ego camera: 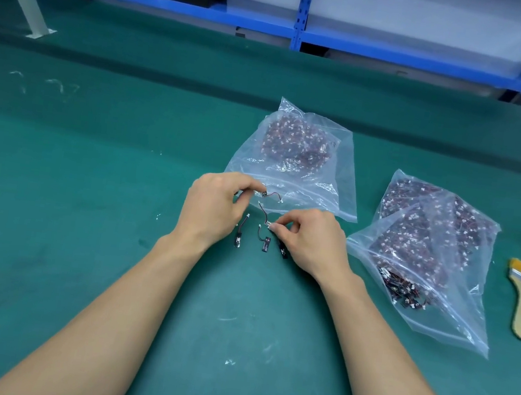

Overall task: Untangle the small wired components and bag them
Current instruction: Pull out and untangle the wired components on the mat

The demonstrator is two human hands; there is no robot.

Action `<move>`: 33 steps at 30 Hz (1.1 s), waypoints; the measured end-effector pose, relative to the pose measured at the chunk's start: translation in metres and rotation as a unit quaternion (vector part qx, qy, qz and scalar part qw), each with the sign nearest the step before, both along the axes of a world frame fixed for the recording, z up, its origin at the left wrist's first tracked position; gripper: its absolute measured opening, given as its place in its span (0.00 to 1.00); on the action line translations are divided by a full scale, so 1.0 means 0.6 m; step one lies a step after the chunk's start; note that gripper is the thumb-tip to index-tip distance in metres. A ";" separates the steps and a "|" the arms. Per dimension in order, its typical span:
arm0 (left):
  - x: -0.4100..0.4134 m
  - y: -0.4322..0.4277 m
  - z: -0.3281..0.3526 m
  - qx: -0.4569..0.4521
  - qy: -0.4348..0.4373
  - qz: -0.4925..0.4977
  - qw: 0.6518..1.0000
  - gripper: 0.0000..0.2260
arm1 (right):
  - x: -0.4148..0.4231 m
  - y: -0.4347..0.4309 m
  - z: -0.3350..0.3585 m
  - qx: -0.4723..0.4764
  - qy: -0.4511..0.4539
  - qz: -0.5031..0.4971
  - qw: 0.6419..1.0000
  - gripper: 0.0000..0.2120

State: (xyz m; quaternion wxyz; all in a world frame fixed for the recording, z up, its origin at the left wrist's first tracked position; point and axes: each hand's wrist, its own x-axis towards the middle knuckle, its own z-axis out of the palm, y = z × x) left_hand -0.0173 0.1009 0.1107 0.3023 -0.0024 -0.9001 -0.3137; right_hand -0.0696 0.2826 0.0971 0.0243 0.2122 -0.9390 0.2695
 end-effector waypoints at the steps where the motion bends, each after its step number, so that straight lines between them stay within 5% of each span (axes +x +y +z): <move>1: 0.000 -0.001 0.000 0.004 0.001 -0.003 1.000 0.10 | -0.001 0.001 0.000 -0.010 -0.009 -0.007 1.000 0.08; 14: -0.028 0.011 0.001 -0.130 -0.116 -0.048 0.984 0.22 | 0.003 0.038 0.013 -0.035 -0.004 -0.099 0.995 0.14; 21: -0.070 0.031 0.009 -0.212 -0.189 0.008 0.959 0.12 | 0.014 0.061 0.024 0.006 -0.041 -0.083 0.996 0.18; 28: -0.082 0.024 0.015 -0.188 -0.184 0.000 0.965 0.08 | 0.010 0.055 0.023 -0.063 -0.032 -0.093 0.993 0.19; 33: -0.055 0.022 0.018 -0.081 -0.075 -0.055 0.992 0.03 | 0.007 0.056 0.022 -0.115 -0.035 -0.093 0.988 0.15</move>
